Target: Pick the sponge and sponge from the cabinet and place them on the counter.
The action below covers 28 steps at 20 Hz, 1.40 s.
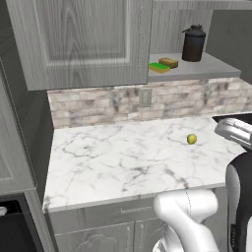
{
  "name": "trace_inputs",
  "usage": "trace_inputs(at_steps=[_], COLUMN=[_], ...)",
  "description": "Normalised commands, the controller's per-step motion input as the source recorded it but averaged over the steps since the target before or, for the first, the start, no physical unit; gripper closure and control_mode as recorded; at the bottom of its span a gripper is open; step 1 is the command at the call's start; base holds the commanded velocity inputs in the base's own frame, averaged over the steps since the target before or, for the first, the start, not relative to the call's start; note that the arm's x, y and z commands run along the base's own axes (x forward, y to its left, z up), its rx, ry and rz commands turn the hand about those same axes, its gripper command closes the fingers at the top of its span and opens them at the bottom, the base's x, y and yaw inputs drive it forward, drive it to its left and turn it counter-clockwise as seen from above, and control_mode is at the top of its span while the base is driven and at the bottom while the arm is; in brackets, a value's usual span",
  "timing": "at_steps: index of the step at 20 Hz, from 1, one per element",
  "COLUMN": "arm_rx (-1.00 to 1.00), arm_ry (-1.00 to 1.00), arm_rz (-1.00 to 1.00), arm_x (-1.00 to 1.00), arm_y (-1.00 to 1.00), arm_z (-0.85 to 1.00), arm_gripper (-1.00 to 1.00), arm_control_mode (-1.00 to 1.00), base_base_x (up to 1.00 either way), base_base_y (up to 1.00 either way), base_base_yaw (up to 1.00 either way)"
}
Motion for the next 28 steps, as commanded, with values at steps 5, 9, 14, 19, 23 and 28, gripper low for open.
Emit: trace_inputs(at_steps=[5, 9, 14, 19, 23, 28], arm_rx=[0.01, -0.01, -0.05, -0.06, -0.11, -0.12], arm_ry=[-0.05, -0.01, -0.09, -0.09, -0.12, -0.12], arm_rz=[0.06, 0.0, 0.1, 0.13, 0.12, 0.14], arm_x=[-0.04, 0.04, 0.0, 0.02, 0.0, 0.04], arm_y=[0.03, 0.11, 0.37, 0.42, 0.38, 0.3], arm_z=[0.02, 0.03, 0.24, 0.31, 0.36, 0.3], arm_gripper=[-1.0, -1.0, -1.0, -1.0, -1.0, -1.0], arm_control_mode=[-1.0, -1.0, -1.0, -1.0, -1.0, -1.0], base_base_x=[0.0, 0.0, 0.0, 0.0, 0.0, 0.0], base_base_y=[0.0, 0.0, 0.0, 0.0, 0.0, 0.0], base_base_yaw=[0.0, 0.0, 0.0, 0.0, 0.0, 0.0])
